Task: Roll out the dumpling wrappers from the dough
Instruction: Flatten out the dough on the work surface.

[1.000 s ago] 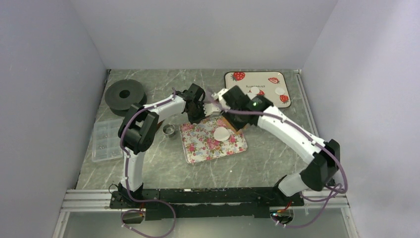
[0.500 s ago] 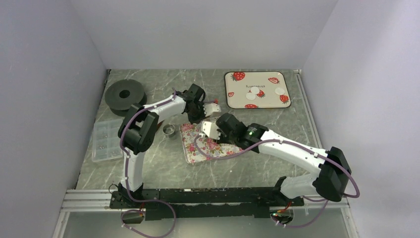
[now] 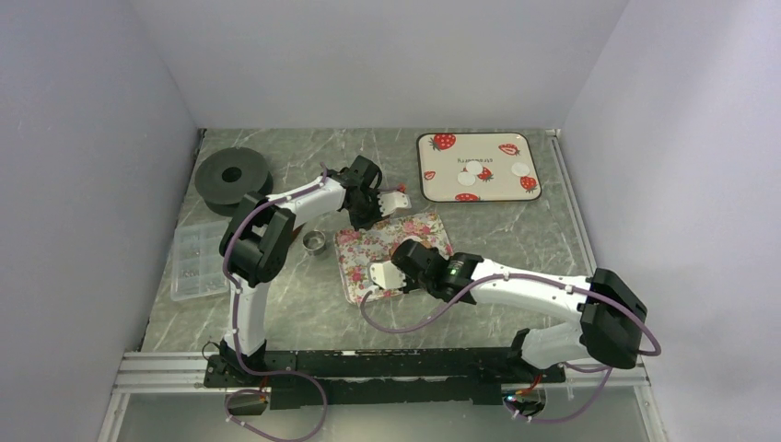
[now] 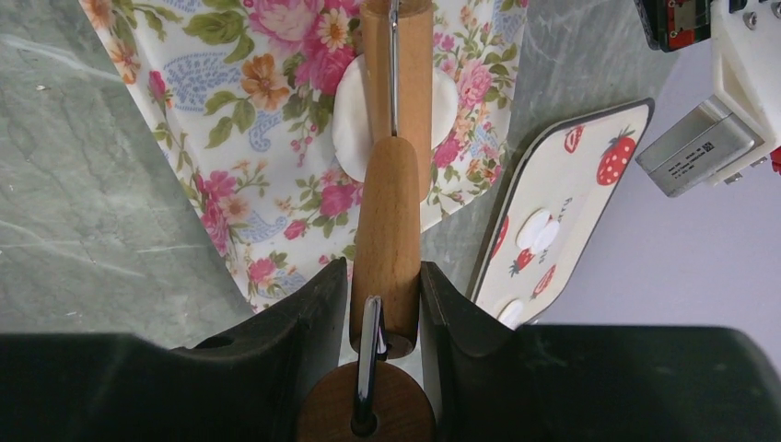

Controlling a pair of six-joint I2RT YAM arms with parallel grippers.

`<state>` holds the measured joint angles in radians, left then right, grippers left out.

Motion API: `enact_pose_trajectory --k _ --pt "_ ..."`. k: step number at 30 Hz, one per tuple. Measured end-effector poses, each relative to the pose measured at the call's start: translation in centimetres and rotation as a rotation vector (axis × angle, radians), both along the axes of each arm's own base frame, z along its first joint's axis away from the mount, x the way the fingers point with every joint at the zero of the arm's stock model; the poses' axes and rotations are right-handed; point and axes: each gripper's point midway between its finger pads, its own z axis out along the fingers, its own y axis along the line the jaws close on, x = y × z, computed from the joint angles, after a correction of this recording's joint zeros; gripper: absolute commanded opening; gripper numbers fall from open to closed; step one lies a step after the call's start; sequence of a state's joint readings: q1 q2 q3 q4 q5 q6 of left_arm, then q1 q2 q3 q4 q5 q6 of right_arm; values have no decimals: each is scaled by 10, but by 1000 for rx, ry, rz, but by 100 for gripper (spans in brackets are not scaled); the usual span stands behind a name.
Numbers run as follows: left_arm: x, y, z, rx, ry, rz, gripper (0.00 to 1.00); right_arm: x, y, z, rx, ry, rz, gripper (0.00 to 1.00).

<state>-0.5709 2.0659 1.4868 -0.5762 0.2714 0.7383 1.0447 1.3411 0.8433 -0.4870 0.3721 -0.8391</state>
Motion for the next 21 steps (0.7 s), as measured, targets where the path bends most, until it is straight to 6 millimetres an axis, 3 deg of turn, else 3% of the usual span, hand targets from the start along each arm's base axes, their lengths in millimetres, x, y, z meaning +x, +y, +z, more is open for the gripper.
enact_pose_trajectory --k 13,21 --pt "0 0 0 0 0 0 0 8 4 -6 -51 -76 3 0" --pt "0 0 0 0 0 0 0 -17 -11 -3 -57 -58 20 0"
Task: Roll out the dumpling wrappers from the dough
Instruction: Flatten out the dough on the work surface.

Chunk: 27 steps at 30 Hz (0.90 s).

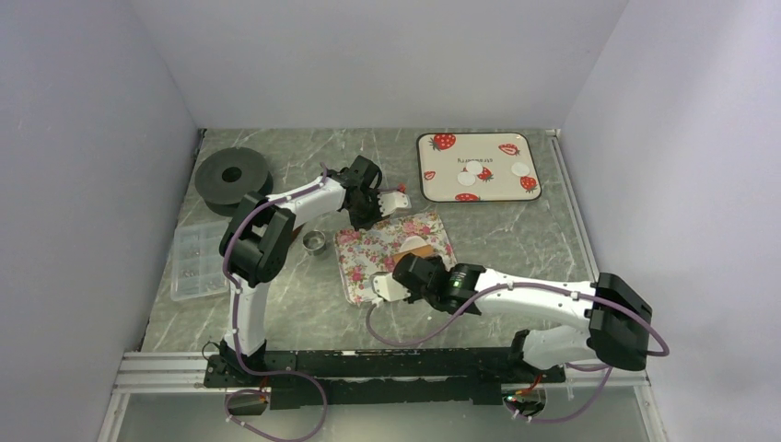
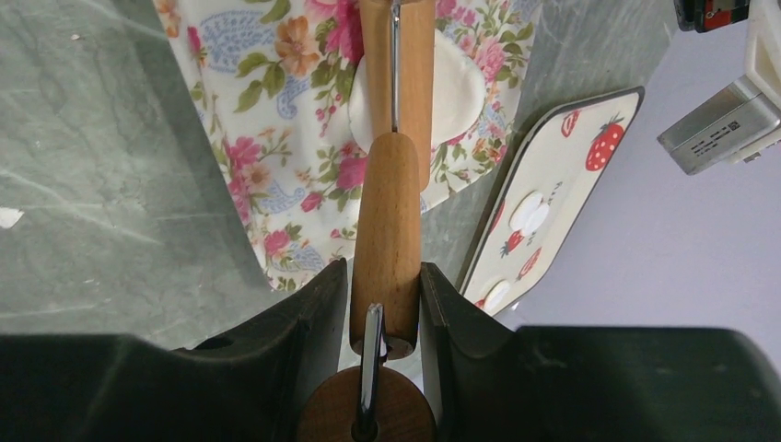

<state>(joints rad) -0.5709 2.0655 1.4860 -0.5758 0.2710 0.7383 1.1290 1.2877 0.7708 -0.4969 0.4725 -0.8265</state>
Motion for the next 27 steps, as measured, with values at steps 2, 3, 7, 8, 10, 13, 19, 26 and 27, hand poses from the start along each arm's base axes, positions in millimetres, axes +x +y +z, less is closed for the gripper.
enact_pose_trajectory --k 2,3,7,8,10,13,19,26,27 --pt "0 0 0 0 0 0 0 2 0 -2 -6 -4 -2 0" --pt "0 0 0 0 -1 0 0 4 1 -3 -11 -8 -4 0" --pt "0 0 0 2 -4 -1 0 20 8 -6 -21 -40 -28 0" --pt "0 0 0 3 -5 0 0 23 9 -6 -24 -45 -35 0" --pt "0 0 0 4 -5 -1 0 25 10 -5 -28 -48 -42 0" --pt "0 0 0 4 -5 -1 0 16 9 -5 -25 -41 -36 0" --pt "0 0 0 4 -5 -1 0 -6 -3 -5 -30 -20 -14 0" --pt "0 0 0 5 -7 -1 0 21 6 -7 -40 -59 -49 0" --pt "0 0 0 5 -7 -1 0 24 7 -7 -45 -62 -53 0"
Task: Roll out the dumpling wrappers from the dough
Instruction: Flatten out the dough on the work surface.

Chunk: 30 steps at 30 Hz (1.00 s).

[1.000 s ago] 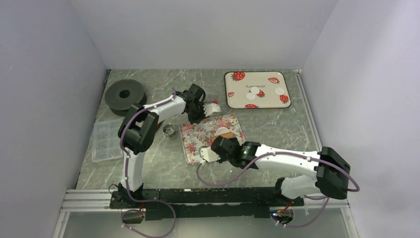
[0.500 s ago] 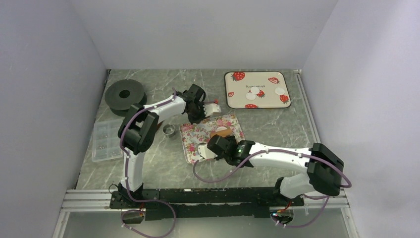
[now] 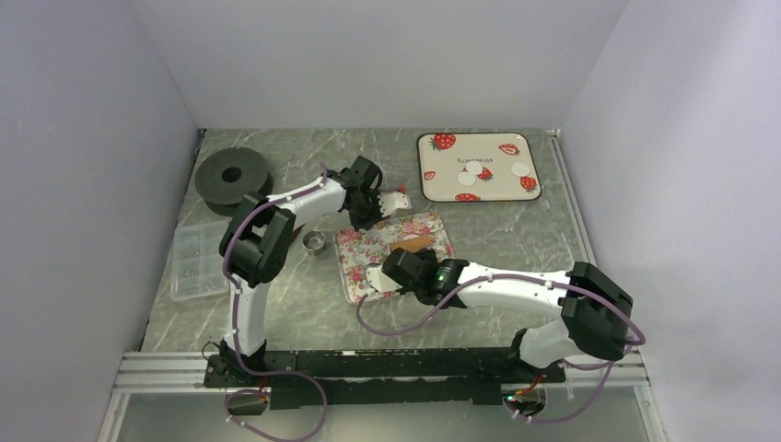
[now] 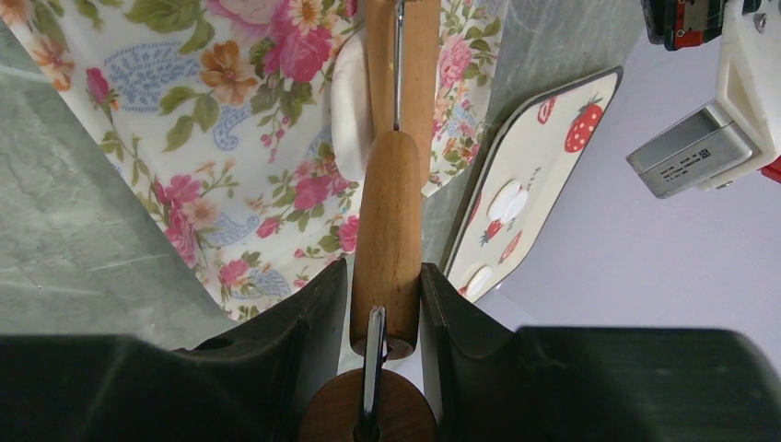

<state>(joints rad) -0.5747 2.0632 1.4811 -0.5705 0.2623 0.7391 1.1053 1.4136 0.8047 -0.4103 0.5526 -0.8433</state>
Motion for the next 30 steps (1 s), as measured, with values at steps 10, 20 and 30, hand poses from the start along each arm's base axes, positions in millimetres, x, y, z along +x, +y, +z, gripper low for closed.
enact_pose_trajectory --k 10,20,30 --pt "0 0 0 0 0 0 0 -33 -12 2 -4 46 36 0" --pt "0 0 0 0 -1 0 0 3 -2 1 -8 19 -12 0" --pt "0 0 0 0 -1 0 0 -29 -14 0 -1 29 11 0"
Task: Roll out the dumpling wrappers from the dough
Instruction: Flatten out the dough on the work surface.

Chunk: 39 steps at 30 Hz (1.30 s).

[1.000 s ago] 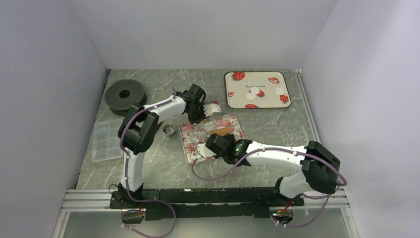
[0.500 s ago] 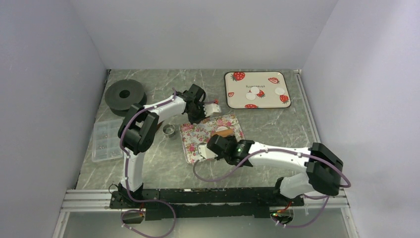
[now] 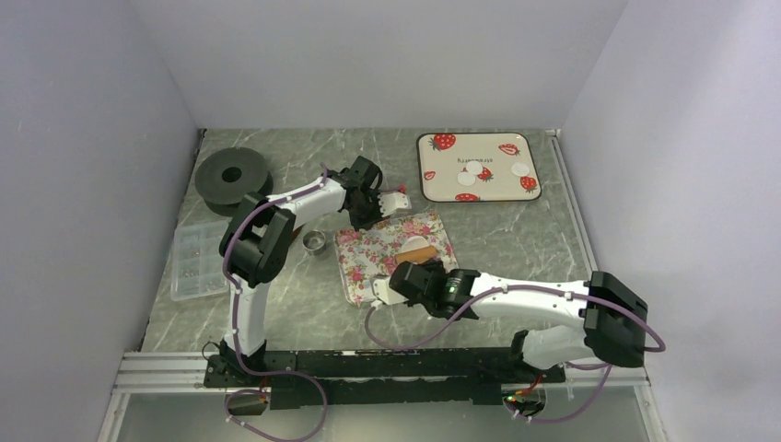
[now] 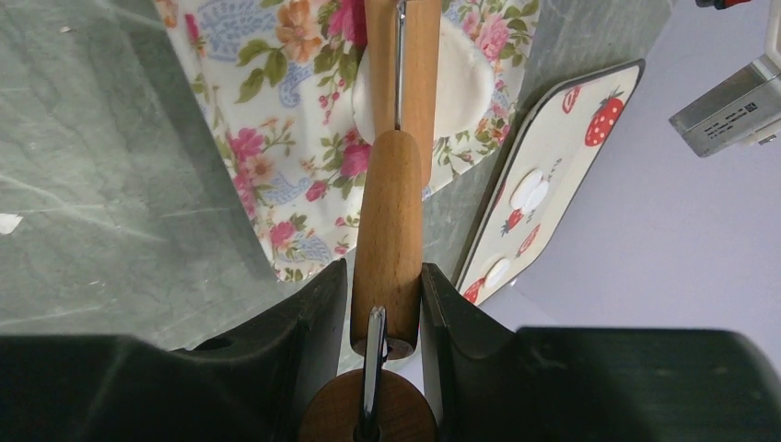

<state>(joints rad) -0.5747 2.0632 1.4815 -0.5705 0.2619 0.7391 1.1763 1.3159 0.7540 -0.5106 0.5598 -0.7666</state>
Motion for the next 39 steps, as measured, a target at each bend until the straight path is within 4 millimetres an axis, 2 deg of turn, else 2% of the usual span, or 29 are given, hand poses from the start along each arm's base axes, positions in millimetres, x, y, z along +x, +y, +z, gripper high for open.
enact_pose_trajectory --k 3,7,9,13,19,23,27,29,32,36,39 --pt "0 0 0 0 0 0 0 7 1 -1 4 -2 -12 0" --pt "0 0 0 1 0 0 0 30 8 -2 7 -24 -40 0" --pt "0 0 0 1 0 0 0 35 11 -2 1 -31 -49 0" --pt "0 0 0 1 0 0 0 24 11 -2 1 -34 -37 0" --pt "0 0 0 1 -1 0 0 1 -1 -2 5 -17 -18 0" --pt "0 0 0 1 0 0 0 10 2 -4 1 -23 -34 0" --pt "0 0 0 2 -1 0 0 30 10 -5 -15 -50 -63 0" --pt "0 0 0 1 -1 0 0 30 10 -4 -15 -53 -65 0" --pt "0 0 0 2 -1 0 0 20 8 -3 -1 -45 -50 0" --pt "0 0 0 2 -1 0 0 -3 -1 -2 -7 -20 -22 0" --pt "0 0 0 2 -2 0 0 -7 -3 -4 -17 -18 -14 0"
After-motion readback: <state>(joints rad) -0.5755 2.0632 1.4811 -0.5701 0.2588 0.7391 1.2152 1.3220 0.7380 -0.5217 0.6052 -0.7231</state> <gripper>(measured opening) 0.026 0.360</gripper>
